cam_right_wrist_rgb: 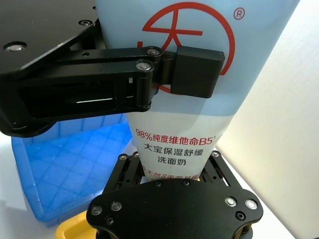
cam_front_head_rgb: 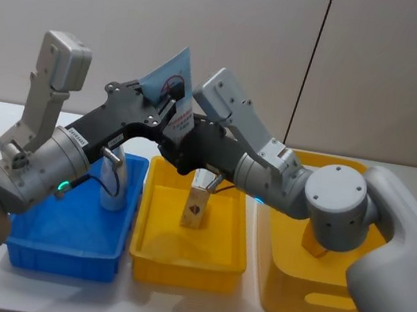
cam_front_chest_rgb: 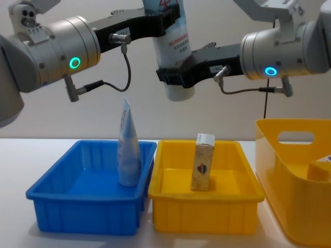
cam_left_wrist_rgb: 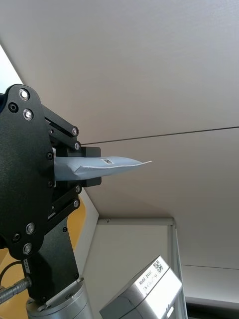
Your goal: Bimanual collaborative sorting of washing and personal care products
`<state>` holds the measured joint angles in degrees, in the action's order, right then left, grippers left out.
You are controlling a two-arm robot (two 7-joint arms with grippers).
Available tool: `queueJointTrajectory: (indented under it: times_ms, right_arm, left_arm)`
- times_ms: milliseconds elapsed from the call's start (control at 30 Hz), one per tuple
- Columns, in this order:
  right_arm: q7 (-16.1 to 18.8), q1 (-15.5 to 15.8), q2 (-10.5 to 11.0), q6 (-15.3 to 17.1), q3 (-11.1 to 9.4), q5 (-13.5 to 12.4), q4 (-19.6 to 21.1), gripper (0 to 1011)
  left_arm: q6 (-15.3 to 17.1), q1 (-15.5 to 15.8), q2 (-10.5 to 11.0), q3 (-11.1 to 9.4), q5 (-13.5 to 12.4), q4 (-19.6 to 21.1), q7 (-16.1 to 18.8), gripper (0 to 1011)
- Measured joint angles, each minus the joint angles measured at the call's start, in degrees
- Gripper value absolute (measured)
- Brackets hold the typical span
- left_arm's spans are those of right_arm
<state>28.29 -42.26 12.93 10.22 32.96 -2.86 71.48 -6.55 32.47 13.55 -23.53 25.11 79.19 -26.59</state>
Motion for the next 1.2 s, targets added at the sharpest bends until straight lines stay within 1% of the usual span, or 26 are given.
queueJointTrajectory:
  times_ms: [1100,1133,1167,1200]
  right_arm:
    - [0.0,0.01,0.01,0.01,0.0,-0.01,0.0,368]
    - [0.0,0.01,0.02,0.01,0.0,-0.01,0.0,368]
    - [-0.01,0.01,0.04,0.1,0.0,0.0,-0.01,368]
    - [0.0,0.01,0.05,0.16,0.0,0.01,-0.02,359]
  left_arm:
    - [0.0,0.0,0.0,0.0,0.0,0.0,0.01,179]
    - [-0.01,0.0,0.0,0.01,0.0,0.01,0.0,214]
    - [-0.01,0.0,0.0,0.01,0.0,0.01,0.0,214]
    - [-0.02,0.0,0.0,0.02,0.02,0.02,0.0,258]
